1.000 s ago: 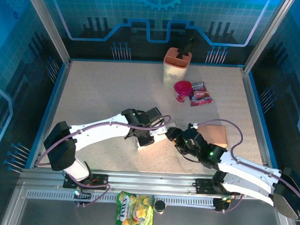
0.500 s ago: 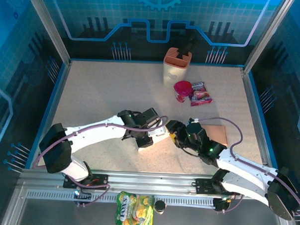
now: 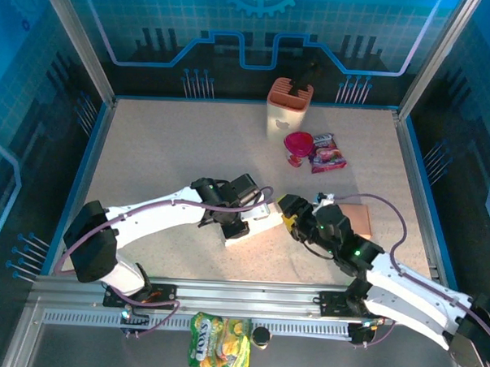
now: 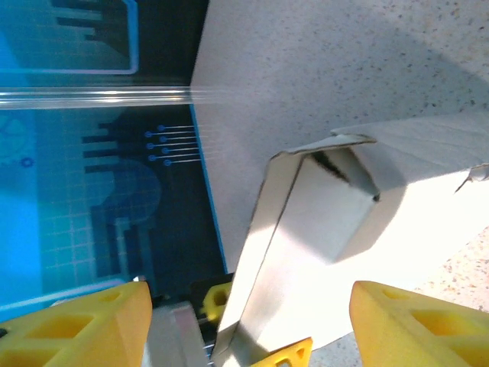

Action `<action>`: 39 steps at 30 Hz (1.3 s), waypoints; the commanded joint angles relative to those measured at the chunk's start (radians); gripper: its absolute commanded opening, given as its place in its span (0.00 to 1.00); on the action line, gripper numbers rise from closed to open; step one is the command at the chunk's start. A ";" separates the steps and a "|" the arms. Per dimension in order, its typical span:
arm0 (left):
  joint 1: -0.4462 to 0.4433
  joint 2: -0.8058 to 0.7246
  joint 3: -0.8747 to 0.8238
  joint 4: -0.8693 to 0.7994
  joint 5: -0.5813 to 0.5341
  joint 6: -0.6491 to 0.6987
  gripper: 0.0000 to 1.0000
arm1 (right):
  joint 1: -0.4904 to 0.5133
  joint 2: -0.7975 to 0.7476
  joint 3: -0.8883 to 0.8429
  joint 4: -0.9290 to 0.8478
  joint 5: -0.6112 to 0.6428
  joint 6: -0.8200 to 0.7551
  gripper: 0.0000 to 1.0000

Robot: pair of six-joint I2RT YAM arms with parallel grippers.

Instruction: Fold the paper box

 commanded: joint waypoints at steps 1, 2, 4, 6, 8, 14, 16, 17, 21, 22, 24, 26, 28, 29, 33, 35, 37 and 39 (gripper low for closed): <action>0.007 0.009 -0.005 0.003 0.025 0.023 0.37 | 0.011 -0.011 -0.041 -0.037 0.035 0.000 0.70; 0.007 0.010 -0.004 0.003 0.023 0.024 0.37 | 0.011 0.004 -0.051 -0.012 0.027 0.008 0.70; 0.007 0.010 -0.003 0.005 0.023 0.023 0.36 | 0.011 0.039 -0.058 0.043 0.013 0.019 0.69; 0.008 0.010 -0.002 0.005 0.022 0.024 0.37 | 0.011 0.076 -0.041 0.062 -0.001 0.014 0.68; 0.009 0.011 0.000 0.003 0.023 0.024 0.37 | 0.012 0.103 -0.026 0.070 -0.008 0.010 0.68; 0.009 0.013 0.000 0.003 0.021 0.025 0.36 | 0.012 0.179 -0.018 0.130 -0.019 0.019 0.68; 0.008 0.012 0.001 0.004 0.021 0.024 0.37 | 0.012 0.209 -0.015 0.139 -0.027 0.025 0.65; 0.009 0.013 0.001 0.005 0.021 0.024 0.37 | 0.013 0.221 -0.016 0.145 -0.031 0.029 0.64; 0.009 0.011 0.002 0.007 0.015 0.022 0.40 | 0.013 0.266 -0.027 0.135 -0.034 0.052 0.56; 0.008 0.009 0.001 0.009 0.015 0.021 0.41 | 0.012 0.272 -0.028 0.125 -0.034 0.058 0.54; 0.009 0.005 0.002 0.009 0.014 0.022 0.43 | 0.014 0.281 -0.031 0.098 -0.031 0.076 0.50; 0.008 0.004 0.002 0.009 0.011 0.021 0.43 | 0.016 0.283 -0.031 0.089 -0.026 0.084 0.45; 0.007 0.008 0.006 0.009 0.010 0.020 0.42 | 0.020 0.278 -0.027 0.082 -0.020 0.085 0.44; 0.007 0.010 0.009 0.010 0.006 0.021 0.40 | 0.020 0.273 -0.022 0.073 -0.020 0.083 0.44; 0.007 0.012 0.014 -0.006 -0.013 0.028 0.28 | 0.026 0.233 0.012 0.012 -0.007 0.044 0.45; 0.007 0.005 0.014 -0.017 -0.020 0.038 0.28 | 0.019 0.208 0.032 -0.020 -0.013 -0.012 0.49; 0.007 -0.002 0.014 -0.036 -0.011 0.052 0.28 | -0.024 0.192 0.065 -0.044 -0.079 -0.115 0.57; 0.009 -0.010 0.011 -0.048 -0.011 0.064 0.28 | -0.103 0.173 0.112 -0.107 -0.196 -0.265 0.61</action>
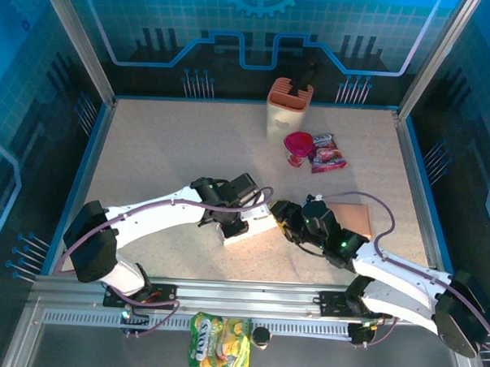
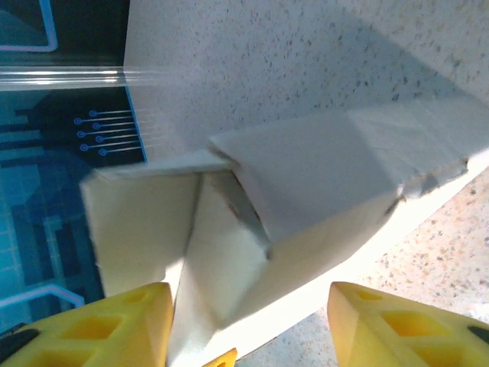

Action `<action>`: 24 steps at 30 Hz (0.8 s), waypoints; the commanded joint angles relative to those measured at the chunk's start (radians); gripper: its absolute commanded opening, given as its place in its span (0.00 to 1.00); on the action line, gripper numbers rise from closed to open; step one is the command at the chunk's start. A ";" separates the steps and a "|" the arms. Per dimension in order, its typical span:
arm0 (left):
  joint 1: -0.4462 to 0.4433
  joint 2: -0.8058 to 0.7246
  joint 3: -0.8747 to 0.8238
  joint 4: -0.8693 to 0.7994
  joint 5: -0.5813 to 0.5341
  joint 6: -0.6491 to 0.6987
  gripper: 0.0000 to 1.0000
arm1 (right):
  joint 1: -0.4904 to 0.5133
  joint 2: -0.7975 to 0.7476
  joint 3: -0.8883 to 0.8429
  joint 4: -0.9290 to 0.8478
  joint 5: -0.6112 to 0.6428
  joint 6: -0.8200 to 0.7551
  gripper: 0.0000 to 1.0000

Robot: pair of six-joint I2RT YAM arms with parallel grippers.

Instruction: Fold the paper box

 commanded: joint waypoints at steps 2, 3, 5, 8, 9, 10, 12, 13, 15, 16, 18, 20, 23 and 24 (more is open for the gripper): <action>0.006 -0.020 -0.003 -0.054 0.005 0.050 0.28 | -0.163 -0.054 0.111 -0.155 -0.252 -0.362 0.63; 0.006 -0.024 -0.010 -0.056 0.010 0.054 0.28 | -0.209 -0.065 0.133 -0.184 -0.332 -0.448 0.62; 0.006 -0.030 -0.020 -0.056 0.021 0.059 0.28 | -0.288 -0.084 0.192 -0.295 -0.427 -0.593 0.62; 0.006 -0.030 -0.022 -0.062 0.037 0.065 0.28 | -0.345 -0.069 0.294 -0.456 -0.488 -0.824 0.64; 0.006 -0.030 -0.022 -0.061 0.041 0.068 0.28 | -0.352 -0.048 0.329 -0.503 -0.482 -0.890 0.64; 0.006 -0.030 -0.021 -0.062 0.042 0.068 0.28 | -0.356 -0.022 0.353 -0.527 -0.482 -0.933 0.63; 0.006 -0.027 -0.019 -0.063 0.039 0.068 0.28 | -0.361 0.036 0.394 -0.569 -0.491 -0.990 0.62; 0.006 -0.027 -0.019 -0.065 0.040 0.068 0.28 | -0.359 0.057 0.407 -0.579 -0.495 -1.003 0.62; 0.006 -0.028 -0.023 -0.064 0.038 0.067 0.28 | -0.358 0.091 0.416 -0.600 -0.470 -1.023 0.62; 0.006 -0.029 -0.025 -0.061 0.039 0.067 0.28 | -0.359 0.101 0.419 -0.609 -0.451 -1.032 0.61; 0.006 -0.028 -0.027 -0.059 0.041 0.068 0.28 | -0.357 0.113 0.418 -0.608 -0.438 -1.056 0.61; 0.006 -0.029 -0.025 -0.058 0.041 0.069 0.28 | -0.357 0.123 0.420 -0.603 -0.447 -1.075 0.59; 0.006 -0.028 -0.022 -0.056 0.035 0.069 0.27 | -0.353 0.144 0.434 -0.614 -0.452 -1.100 0.55; 0.006 -0.027 -0.022 -0.056 0.035 0.069 0.27 | -0.351 0.150 0.437 -0.617 -0.452 -1.104 0.52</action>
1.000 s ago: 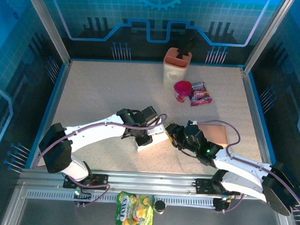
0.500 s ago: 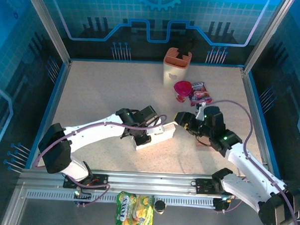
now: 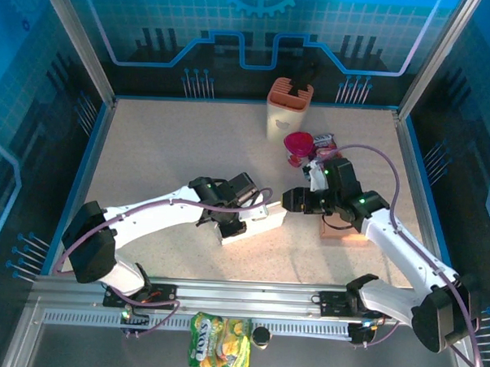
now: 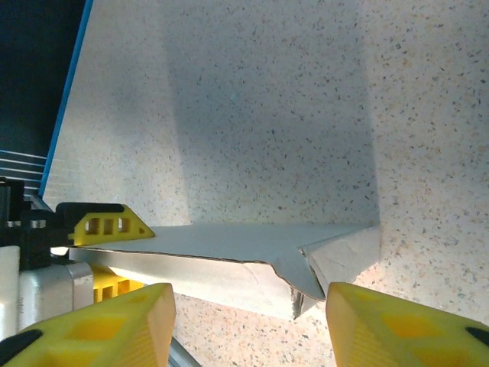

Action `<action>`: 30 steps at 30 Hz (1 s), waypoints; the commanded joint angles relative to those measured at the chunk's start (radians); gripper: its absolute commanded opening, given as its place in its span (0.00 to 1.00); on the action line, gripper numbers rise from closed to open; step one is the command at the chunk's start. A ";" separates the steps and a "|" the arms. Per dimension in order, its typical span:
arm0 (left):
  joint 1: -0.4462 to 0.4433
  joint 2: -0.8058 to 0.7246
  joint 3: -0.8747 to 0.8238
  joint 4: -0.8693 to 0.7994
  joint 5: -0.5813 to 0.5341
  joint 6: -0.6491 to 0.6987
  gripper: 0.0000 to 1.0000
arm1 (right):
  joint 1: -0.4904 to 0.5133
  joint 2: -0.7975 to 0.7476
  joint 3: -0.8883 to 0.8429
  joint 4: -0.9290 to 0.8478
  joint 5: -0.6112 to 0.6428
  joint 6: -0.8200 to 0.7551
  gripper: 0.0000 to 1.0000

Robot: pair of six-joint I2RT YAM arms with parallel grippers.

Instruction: Fold the paper box

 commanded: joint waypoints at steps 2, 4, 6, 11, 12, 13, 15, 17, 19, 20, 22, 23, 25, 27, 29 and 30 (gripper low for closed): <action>-0.001 -0.016 -0.019 -0.039 0.021 0.023 0.27 | -0.003 0.027 0.039 -0.046 -0.014 -0.071 0.48; -0.001 -0.017 -0.020 -0.039 0.021 0.023 0.27 | -0.002 0.037 0.038 -0.047 -0.012 -0.074 0.46; -0.001 -0.013 -0.018 -0.039 0.024 0.023 0.27 | -0.002 0.042 0.033 -0.038 -0.014 -0.076 0.45; -0.001 -0.013 -0.018 -0.037 0.021 0.023 0.27 | 0.005 0.046 0.040 -0.025 -0.035 -0.077 0.40; -0.001 -0.013 -0.017 -0.036 0.022 0.023 0.27 | 0.010 0.050 0.040 -0.026 -0.035 -0.078 0.39; -0.001 -0.012 -0.015 -0.035 0.022 0.023 0.26 | 0.013 0.053 0.041 -0.029 -0.034 -0.079 0.38; 0.000 -0.012 -0.016 -0.036 0.022 0.023 0.26 | 0.018 0.056 0.040 -0.034 -0.030 -0.082 0.34; -0.001 -0.010 -0.018 -0.036 0.021 0.023 0.26 | 0.021 0.051 0.040 -0.034 -0.024 -0.082 0.32; -0.001 -0.011 -0.017 -0.035 0.022 0.023 0.26 | 0.021 0.045 0.037 -0.036 -0.018 -0.081 0.30; -0.001 -0.009 -0.015 -0.035 0.022 0.023 0.26 | 0.022 0.043 0.035 -0.038 -0.008 -0.082 0.30; -0.001 -0.009 -0.015 -0.036 0.022 0.022 0.26 | 0.022 0.041 0.036 -0.042 0.012 -0.083 0.28; -0.001 -0.009 -0.015 -0.036 0.022 0.021 0.26 | 0.023 0.041 0.039 -0.045 0.020 -0.084 0.27; -0.001 -0.010 -0.015 -0.036 0.021 0.021 0.26 | 0.025 0.044 0.041 -0.052 0.035 -0.089 0.25; -0.001 -0.010 -0.014 -0.037 0.019 0.021 0.26 | 0.036 0.054 0.070 -0.062 0.059 -0.098 0.24; -0.001 -0.010 -0.014 -0.037 0.021 0.021 0.26 | 0.043 0.064 0.084 -0.072 0.078 -0.107 0.22; -0.001 -0.010 -0.014 -0.036 0.022 0.021 0.26 | 0.046 0.067 0.088 -0.075 0.085 -0.108 0.21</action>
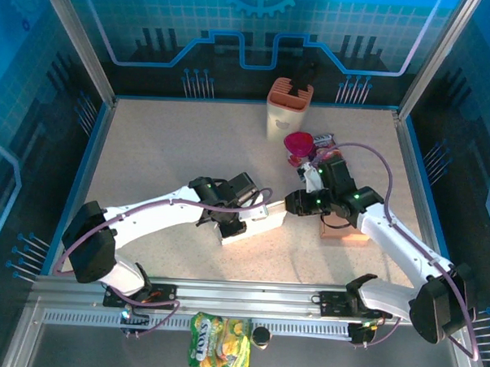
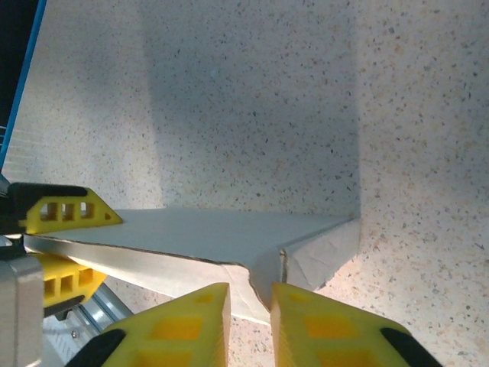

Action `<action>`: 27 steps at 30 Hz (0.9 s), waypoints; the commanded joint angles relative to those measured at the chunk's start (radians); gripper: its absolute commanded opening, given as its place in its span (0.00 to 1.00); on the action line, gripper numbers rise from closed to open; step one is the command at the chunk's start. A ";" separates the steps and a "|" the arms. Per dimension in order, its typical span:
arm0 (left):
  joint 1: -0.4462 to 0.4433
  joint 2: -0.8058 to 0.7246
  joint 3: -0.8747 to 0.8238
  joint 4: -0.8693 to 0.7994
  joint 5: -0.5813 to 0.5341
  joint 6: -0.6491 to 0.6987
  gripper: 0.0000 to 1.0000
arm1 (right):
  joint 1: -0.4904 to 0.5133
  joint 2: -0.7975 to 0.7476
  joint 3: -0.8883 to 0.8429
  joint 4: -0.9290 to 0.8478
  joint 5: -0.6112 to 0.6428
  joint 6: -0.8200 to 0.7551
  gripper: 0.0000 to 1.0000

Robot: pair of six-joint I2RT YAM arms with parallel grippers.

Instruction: Fold the paper box

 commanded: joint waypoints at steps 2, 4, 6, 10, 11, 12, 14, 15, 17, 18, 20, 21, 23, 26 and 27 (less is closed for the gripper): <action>-0.001 -0.011 -0.014 -0.036 0.023 0.021 0.26 | 0.025 0.010 0.055 -0.033 0.051 -0.031 0.20; -0.001 -0.007 -0.012 -0.036 0.023 0.021 0.26 | 0.030 0.012 0.060 -0.035 0.061 -0.033 0.18; -0.001 -0.008 -0.012 -0.036 0.022 0.022 0.26 | 0.036 0.021 0.066 -0.041 0.072 -0.038 0.17; -0.001 -0.008 -0.014 -0.035 0.021 0.021 0.26 | 0.044 0.020 0.063 -0.051 0.105 -0.046 0.21; -0.001 -0.008 -0.015 -0.036 0.021 0.022 0.26 | 0.045 0.016 0.059 -0.053 0.113 -0.049 0.23; -0.001 -0.009 -0.014 -0.036 0.021 0.022 0.26 | 0.047 0.011 0.059 -0.054 0.121 -0.055 0.26; -0.001 -0.009 -0.014 -0.036 0.021 0.023 0.26 | 0.045 0.006 0.053 -0.053 0.125 -0.064 0.29; -0.001 -0.008 -0.011 -0.036 0.022 0.023 0.26 | 0.045 0.007 0.053 -0.053 0.123 -0.067 0.30; -0.001 -0.007 -0.011 -0.036 0.022 0.022 0.26 | 0.046 0.019 0.057 -0.052 0.105 -0.073 0.31; -0.001 -0.006 -0.011 -0.036 0.021 0.023 0.26 | 0.046 0.025 0.058 -0.051 0.099 -0.073 0.30; -0.001 -0.005 -0.011 -0.036 0.019 0.022 0.26 | 0.050 0.032 0.058 -0.046 0.091 -0.075 0.30; -0.001 -0.006 -0.012 -0.036 0.019 0.021 0.26 | 0.050 0.034 0.058 -0.044 0.091 -0.075 0.29; -0.001 -0.005 -0.012 -0.036 0.020 0.021 0.26 | 0.051 0.034 0.058 -0.045 0.094 -0.075 0.25; -0.001 -0.004 -0.009 -0.036 0.021 0.021 0.26 | 0.052 0.035 0.058 -0.045 0.098 -0.075 0.24; -0.001 -0.004 -0.009 -0.036 0.022 0.021 0.26 | 0.051 0.035 0.058 -0.045 0.099 -0.074 0.23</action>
